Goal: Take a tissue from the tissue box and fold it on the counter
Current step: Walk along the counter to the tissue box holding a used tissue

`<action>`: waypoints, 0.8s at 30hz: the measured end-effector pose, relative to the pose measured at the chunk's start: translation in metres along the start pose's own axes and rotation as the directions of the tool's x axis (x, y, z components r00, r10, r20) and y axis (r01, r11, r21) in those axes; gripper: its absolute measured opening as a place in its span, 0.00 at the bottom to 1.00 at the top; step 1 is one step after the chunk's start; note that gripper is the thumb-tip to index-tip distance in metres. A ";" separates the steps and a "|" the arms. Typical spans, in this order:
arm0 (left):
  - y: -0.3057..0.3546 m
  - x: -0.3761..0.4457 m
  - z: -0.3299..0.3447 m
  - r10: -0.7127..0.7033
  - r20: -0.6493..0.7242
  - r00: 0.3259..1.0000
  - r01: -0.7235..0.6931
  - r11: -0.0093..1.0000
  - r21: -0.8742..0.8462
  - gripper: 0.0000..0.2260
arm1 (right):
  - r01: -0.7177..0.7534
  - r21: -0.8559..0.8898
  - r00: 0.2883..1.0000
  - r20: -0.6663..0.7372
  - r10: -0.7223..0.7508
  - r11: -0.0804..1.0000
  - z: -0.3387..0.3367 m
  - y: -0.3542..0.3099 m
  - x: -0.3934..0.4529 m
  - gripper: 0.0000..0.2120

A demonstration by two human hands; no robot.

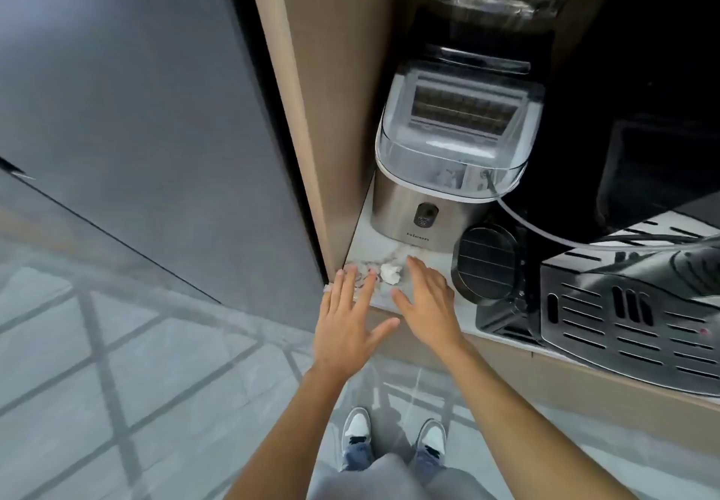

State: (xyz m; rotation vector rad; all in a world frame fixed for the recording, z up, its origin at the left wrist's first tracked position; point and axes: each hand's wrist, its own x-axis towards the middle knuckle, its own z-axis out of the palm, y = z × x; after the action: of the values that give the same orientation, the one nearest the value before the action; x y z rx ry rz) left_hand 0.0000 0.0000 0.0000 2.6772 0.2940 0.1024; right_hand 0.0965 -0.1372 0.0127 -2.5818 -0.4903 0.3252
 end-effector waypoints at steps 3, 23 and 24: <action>-0.004 0.007 0.007 -0.018 0.038 0.999 0.017 1.000 0.013 0.38 | 0.015 -0.016 1.000 -0.017 -0.015 1.000 0.004 0.005 0.016 0.32; -0.017 0.022 0.033 -0.034 0.206 0.978 0.011 0.994 0.111 0.37 | -0.060 0.075 0.997 0.046 0.056 0.995 0.031 0.012 0.060 0.18; -0.018 0.022 0.034 -0.030 0.213 0.977 0.003 0.992 0.127 0.37 | -0.068 0.094 0.997 0.044 0.064 0.993 0.030 0.014 0.060 0.17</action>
State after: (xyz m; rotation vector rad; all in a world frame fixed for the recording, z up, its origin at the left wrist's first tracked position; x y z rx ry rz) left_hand 0.0223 0.0063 -0.0377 2.7782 0.2616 -0.2172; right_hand 0.1448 -0.1120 -0.0282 -2.5069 -0.3948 0.4155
